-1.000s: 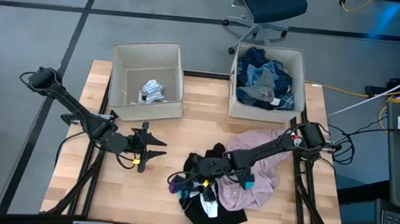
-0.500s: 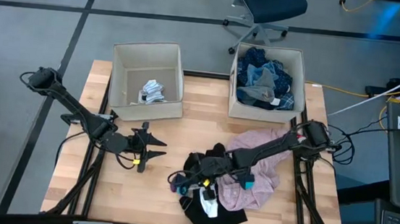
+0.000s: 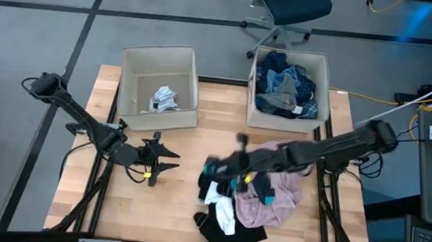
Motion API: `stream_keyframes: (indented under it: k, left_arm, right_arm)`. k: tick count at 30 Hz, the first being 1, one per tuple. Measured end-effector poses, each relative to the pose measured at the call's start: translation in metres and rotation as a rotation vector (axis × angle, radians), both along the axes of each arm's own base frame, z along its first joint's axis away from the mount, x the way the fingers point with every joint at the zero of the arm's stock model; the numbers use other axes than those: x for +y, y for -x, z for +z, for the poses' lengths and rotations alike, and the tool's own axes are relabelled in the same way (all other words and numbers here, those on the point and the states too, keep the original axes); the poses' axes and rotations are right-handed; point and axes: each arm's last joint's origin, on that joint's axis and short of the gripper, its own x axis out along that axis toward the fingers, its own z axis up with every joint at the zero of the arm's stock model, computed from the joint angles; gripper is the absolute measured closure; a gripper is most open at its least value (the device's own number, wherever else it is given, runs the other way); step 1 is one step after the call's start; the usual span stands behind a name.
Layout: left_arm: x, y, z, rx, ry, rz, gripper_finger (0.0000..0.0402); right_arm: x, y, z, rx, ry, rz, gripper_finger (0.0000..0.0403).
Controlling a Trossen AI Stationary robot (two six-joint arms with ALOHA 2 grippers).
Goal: Sort clothes
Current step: Put the dark blue sock into the right laundry bin
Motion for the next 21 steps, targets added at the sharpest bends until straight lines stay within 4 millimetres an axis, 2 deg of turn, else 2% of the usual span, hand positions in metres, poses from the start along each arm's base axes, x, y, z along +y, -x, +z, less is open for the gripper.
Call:
stream_keyframes:
  k: [5,11,16,21]
  left_arm:
    - [0.0,0.0,0.0,-0.001,0.0,0.0,0.0266]
    - [0.0,0.0,0.0,-0.001,0.003,0.001,0.0266]
    - [0.0,0.0,0.0,-0.002,0.002,0.0,0.0266]
    - [0.0,0.0,0.0,-0.002,0.004,0.001,0.0266]
  right_arm:
    - [-0.035,0.042,0.044,-0.083,0.139,-0.26,0.0388]
    - [-0.085,0.091,0.081,-0.144,0.304,-0.619,0.0383]
    - [-0.124,0.126,0.096,-0.147,0.343,-0.861,0.0382]
    - [-0.159,0.151,0.094,-0.049,0.397,-1.108,0.0382]
